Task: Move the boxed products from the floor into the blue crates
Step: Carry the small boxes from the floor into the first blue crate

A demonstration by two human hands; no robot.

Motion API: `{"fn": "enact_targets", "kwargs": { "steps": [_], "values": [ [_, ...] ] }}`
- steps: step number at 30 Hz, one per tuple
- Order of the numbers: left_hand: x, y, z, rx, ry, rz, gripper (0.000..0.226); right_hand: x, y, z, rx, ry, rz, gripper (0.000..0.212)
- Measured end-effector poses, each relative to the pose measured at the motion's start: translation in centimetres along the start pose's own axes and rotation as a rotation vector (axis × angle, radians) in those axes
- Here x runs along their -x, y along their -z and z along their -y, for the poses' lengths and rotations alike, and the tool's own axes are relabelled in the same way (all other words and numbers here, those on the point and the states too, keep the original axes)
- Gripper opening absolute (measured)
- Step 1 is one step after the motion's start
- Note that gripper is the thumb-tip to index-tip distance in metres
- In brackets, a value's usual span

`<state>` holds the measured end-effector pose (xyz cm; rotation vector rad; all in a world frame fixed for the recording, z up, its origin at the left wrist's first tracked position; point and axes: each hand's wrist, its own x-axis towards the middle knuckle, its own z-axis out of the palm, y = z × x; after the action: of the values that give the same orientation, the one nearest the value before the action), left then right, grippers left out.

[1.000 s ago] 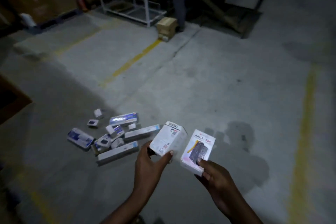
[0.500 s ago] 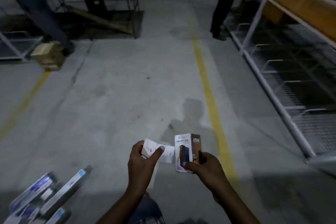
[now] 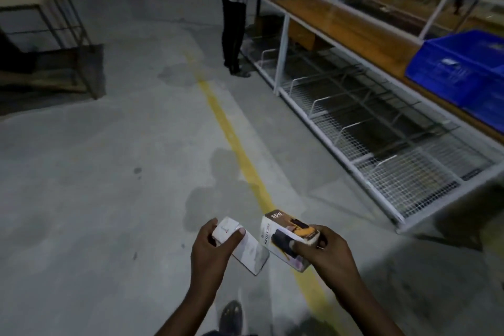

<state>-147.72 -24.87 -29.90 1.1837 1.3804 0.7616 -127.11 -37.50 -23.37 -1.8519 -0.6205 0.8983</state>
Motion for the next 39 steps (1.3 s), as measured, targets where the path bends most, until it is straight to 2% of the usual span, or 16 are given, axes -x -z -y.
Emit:
{"fn": "enact_targets", "kwargs": {
  "steps": [4,9,13,15,19,21,24,31,32,35,36,39],
  "values": [
    [-8.1,-4.4,-4.7,-0.017,-0.024,0.126,0.077,-6.8,1.4,2.2,-0.113,-0.029,-0.096,0.028],
    [-15.0,-11.2,-9.7,-0.034,-0.037,0.305,0.073,-13.2,4.9,3.6,-0.222,-0.077,-0.169,0.036],
    [-19.5,-18.4,-12.5,-0.054,-0.033,0.446,0.065,-19.1,9.1,3.6,-0.354,-0.057,-0.178,0.051],
    [-21.6,-22.5,-14.1,-0.071,-0.033,0.502,0.06,-22.5,11.6,3.5,-0.433,-0.052,-0.163,0.049],
    [-25.5,-32.4,-17.6,-0.072,0.007,0.649,0.067,-30.5,17.1,3.0,-0.59,-0.079,-0.19,0.047],
    [-27.0,-37.5,-19.2,-0.089,0.01,0.72,0.08,-34.5,20.0,3.6,-0.659,-0.072,-0.205,0.039],
    [-29.0,-44.8,-22.7,-0.099,0.026,0.768,0.098,-40.1,24.7,6.1,-0.709,-0.073,-0.288,0.033],
    [-32.8,-59.1,-28.5,-0.105,0.094,0.814,0.085,-51.1,34.6,8.9,-0.756,0.0,-0.462,0.029],
    [-33.4,-61.1,-29.2,-0.091,0.114,0.835,0.086,-52.7,36.1,9.0,-0.778,0.001,-0.484,0.031],
    [-35.4,-67.6,-31.2,-0.044,0.172,0.892,0.08,-57.7,40.5,8.5,-0.9,0.031,-0.541,0.062],
    [-36.1,-69.8,-32.0,-0.029,0.181,0.916,0.075,-59.2,42.1,8.6,-0.925,0.029,-0.566,0.063],
    [-38.9,-76.2,-34.8,-0.003,0.179,1.001,0.067,-63.3,46.6,9.8,-0.923,0.041,-0.59,0.029]
  ]
}}
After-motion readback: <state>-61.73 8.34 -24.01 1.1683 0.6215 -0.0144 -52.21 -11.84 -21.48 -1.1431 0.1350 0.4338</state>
